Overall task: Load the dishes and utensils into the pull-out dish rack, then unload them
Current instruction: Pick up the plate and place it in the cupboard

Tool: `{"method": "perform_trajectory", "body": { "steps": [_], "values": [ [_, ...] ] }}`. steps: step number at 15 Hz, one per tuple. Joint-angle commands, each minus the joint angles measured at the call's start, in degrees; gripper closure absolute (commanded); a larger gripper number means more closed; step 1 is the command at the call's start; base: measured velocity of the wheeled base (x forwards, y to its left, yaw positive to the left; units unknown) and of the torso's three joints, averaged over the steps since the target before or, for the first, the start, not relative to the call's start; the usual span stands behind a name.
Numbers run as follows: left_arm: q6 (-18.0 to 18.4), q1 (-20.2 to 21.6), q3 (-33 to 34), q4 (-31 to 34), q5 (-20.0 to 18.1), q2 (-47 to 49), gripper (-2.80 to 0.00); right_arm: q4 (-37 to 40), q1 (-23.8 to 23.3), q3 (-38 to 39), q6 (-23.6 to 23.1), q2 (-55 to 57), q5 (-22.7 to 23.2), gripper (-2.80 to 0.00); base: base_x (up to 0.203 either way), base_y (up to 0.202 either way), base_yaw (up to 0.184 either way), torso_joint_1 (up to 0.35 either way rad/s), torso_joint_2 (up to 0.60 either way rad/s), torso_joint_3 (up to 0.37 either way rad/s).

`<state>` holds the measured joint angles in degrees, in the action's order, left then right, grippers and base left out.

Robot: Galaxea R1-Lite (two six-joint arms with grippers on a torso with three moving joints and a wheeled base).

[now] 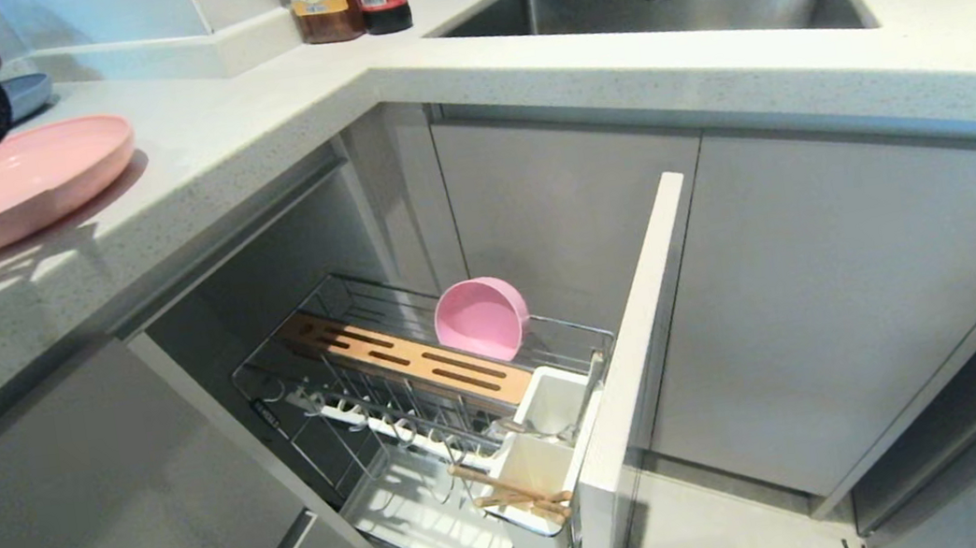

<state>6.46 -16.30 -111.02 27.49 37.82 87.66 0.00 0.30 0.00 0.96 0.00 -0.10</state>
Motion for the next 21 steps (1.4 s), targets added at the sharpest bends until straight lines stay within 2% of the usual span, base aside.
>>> {"method": "perform_trajectory", "body": {
  "steps": [1, 2, 5, 6, 8, 10, 12, 21],
  "values": [
    [-0.28, 1.21, 0.01, 1.03, 0.4, 1.02, -2.8, 0.0, 0.05, 0.09, 0.0, 0.0, 0.01, 0.0, 0.0, 0.0, 0.0, 0.0, 0.0, 0.0],
    [-1.05, 1.27, 0.04, 1.66, 0.33, 1.03, -2.8, 0.0, 0.05, 0.09, 0.0, 0.0, 0.01, 0.0, 0.0, 0.0, 0.0, 0.0, 0.0, 0.0],
    [-12.69, 1.27, 0.1, 8.27, 0.1, 0.58, -2.8, 0.0, 0.05, 0.09, 0.0, 0.0, 0.01, 0.0, 0.0, 0.0, 0.0, 0.0, 0.0, 0.0],
    [-15.87, 1.27, 0.1, 9.7, -0.2, 0.39, -2.8, -0.05, 0.05, 0.09, 0.0, 0.0, 0.01, 0.0, 0.0, 0.0, 0.0, 0.0, 0.0, 0.0],
    [-20.19, 1.27, 0.16, 10.1, -3.44, 0.4, -2.8, 0.0, 0.05, 0.09, 0.0, 0.0, 0.01, 0.0, 0.0, 0.0, 0.0, 0.0, 0.0, 0.0],
    [-20.69, 1.27, 0.29, 10.12, -6.24, 0.32, -2.8, 0.0, 0.05, 0.09, 0.0, 0.0, 0.01, 0.0, 0.0, 0.0, 0.0, 0.0, 0.0, 0.0],
    [-23.24, 1.35, 0.89, 10.04, -8.19, 0.5, -2.8, 0.0, 0.05, 0.09, 0.0, 0.0, 0.01, 0.0, 0.0, 0.0, 0.0, 0.0, 0.0, 0.0],
    [-22.98, 1.71, 0.98, 9.77, -8.2, 4.1, -2.8, 0.0, 0.05, 0.09, 0.0, 0.0, 0.01, 0.0, 0.0, 0.0, 0.0, 0.0, 0.0, 0.0]
  ]
}}
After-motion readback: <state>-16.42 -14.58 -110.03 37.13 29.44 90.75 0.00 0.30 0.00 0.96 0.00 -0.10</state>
